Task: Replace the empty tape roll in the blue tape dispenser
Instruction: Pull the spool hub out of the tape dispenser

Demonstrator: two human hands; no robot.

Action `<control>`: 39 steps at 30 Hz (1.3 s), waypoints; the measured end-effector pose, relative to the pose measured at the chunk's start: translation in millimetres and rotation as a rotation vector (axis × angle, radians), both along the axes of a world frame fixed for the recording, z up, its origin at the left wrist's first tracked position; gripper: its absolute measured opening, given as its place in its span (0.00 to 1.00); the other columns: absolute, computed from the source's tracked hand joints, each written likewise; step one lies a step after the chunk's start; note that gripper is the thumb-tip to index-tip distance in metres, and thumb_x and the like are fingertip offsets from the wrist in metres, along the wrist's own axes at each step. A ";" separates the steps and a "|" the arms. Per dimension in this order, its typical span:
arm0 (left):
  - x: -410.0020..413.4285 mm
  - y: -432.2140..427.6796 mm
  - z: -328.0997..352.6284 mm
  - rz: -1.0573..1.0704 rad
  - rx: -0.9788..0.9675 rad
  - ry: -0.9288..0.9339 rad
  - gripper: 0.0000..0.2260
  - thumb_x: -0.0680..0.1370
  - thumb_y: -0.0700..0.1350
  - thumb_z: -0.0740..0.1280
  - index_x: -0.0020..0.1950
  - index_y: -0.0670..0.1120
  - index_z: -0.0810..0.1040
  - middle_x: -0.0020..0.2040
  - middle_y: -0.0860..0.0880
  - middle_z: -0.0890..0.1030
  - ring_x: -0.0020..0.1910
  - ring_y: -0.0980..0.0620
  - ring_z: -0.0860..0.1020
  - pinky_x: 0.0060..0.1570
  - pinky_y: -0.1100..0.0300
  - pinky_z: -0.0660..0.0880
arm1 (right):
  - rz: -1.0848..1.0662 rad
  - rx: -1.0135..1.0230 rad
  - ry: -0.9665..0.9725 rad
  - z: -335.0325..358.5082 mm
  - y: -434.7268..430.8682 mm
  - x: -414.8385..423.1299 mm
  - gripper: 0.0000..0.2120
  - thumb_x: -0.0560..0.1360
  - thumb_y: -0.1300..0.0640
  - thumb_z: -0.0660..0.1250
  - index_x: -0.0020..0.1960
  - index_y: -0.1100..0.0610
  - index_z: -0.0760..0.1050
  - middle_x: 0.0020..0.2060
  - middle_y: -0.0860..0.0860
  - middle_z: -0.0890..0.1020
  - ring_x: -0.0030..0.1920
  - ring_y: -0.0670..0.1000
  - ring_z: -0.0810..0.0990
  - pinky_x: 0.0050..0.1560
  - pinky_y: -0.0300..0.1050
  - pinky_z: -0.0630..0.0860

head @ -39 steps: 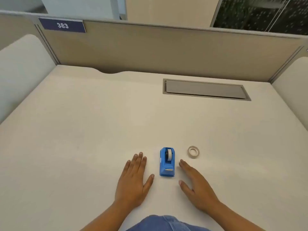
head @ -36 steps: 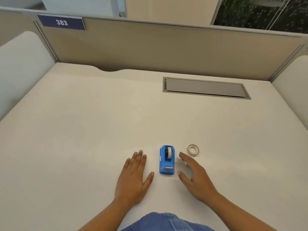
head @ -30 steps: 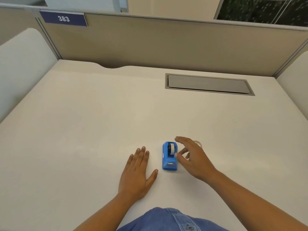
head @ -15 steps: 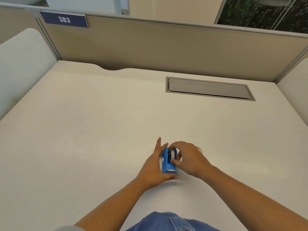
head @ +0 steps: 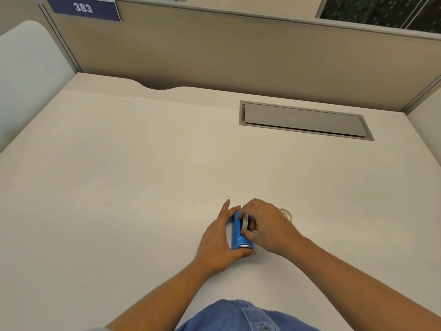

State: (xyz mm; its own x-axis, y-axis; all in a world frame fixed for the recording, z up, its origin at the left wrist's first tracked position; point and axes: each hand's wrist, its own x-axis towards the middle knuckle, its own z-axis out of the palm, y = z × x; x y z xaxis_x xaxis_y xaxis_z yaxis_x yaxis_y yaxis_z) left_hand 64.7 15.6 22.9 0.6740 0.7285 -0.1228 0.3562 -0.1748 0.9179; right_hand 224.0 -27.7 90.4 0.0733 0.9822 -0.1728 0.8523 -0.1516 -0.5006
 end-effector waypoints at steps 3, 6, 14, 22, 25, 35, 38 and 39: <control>-0.1 -0.1 -1.1 0.006 0.003 -0.001 0.53 0.60 0.64 0.77 0.75 0.64 0.47 0.63 0.76 0.67 0.65 0.70 0.68 0.58 0.79 0.63 | 0.006 -0.023 -0.012 2.5 3.1 -0.3 0.13 0.67 0.56 0.74 0.50 0.48 0.76 0.42 0.44 0.75 0.38 0.43 0.72 0.41 0.40 0.73; -0.3 0.2 -1.3 0.012 0.008 0.003 0.52 0.60 0.64 0.77 0.74 0.65 0.47 0.63 0.79 0.66 0.64 0.70 0.68 0.57 0.80 0.63 | 0.011 -0.061 -0.027 5.1 6.8 -1.1 0.13 0.66 0.53 0.74 0.48 0.48 0.74 0.38 0.43 0.74 0.39 0.46 0.73 0.38 0.41 0.71; -0.7 -0.7 -2.4 0.003 0.005 0.030 0.52 0.60 0.64 0.77 0.74 0.66 0.45 0.65 0.70 0.68 0.62 0.74 0.67 0.58 0.80 0.61 | 0.070 -0.121 -0.041 13.4 7.8 -2.0 0.18 0.70 0.58 0.72 0.57 0.44 0.75 0.46 0.44 0.79 0.44 0.46 0.75 0.41 0.38 0.71; -0.5 -1.6 1.4 0.000 0.029 0.052 0.52 0.61 0.64 0.77 0.72 0.68 0.44 0.62 0.75 0.64 0.59 0.74 0.67 0.59 0.75 0.62 | 0.145 -0.134 -0.159 23.8 14.2 -2.2 0.08 0.74 0.55 0.69 0.52 0.49 0.79 0.49 0.48 0.81 0.45 0.48 0.75 0.36 0.37 0.65; 0.3 -2.1 3.3 0.001 0.029 0.058 0.51 0.61 0.64 0.77 0.70 0.71 0.43 0.63 0.70 0.67 0.61 0.66 0.70 0.61 0.68 0.64 | 0.142 -0.163 -0.167 26.6 16.4 -3.4 0.07 0.74 0.55 0.69 0.52 0.50 0.79 0.48 0.49 0.80 0.45 0.49 0.75 0.42 0.42 0.72; -0.5 -1.0 8.6 0.014 0.021 0.087 0.50 0.60 0.66 0.76 0.70 0.72 0.44 0.68 0.64 0.69 0.65 0.61 0.70 0.64 0.61 0.68 | 0.106 -0.131 -0.148 36.7 22.5 -2.9 0.04 0.72 0.55 0.70 0.48 0.50 0.78 0.46 0.47 0.81 0.45 0.49 0.75 0.46 0.47 0.76; -1.5 -1.6 8.9 0.010 0.020 0.114 0.49 0.60 0.69 0.74 0.71 0.68 0.46 0.73 0.59 0.67 0.68 0.58 0.69 0.67 0.56 0.69 | 0.066 -0.081 -0.127 44.1 28.1 1.3 0.04 0.72 0.54 0.72 0.46 0.49 0.78 0.44 0.46 0.81 0.46 0.49 0.74 0.45 0.45 0.76; -1.8 -1.8 9.0 0.008 0.023 0.118 0.48 0.60 0.69 0.74 0.71 0.70 0.46 0.73 0.59 0.66 0.69 0.58 0.68 0.67 0.55 0.69 | 0.064 -0.078 -0.127 45.6 28.9 2.2 0.04 0.72 0.54 0.72 0.46 0.48 0.78 0.44 0.46 0.81 0.46 0.49 0.74 0.45 0.45 0.75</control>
State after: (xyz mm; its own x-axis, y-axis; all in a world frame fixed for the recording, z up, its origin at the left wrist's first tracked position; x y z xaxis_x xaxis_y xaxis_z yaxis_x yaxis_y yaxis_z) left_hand 62.9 13.8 31.9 0.6499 0.7375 -0.1837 0.4627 -0.1921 0.8655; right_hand 226.2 1.2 136.0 0.0372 0.9695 -0.2421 0.9172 -0.1293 -0.3769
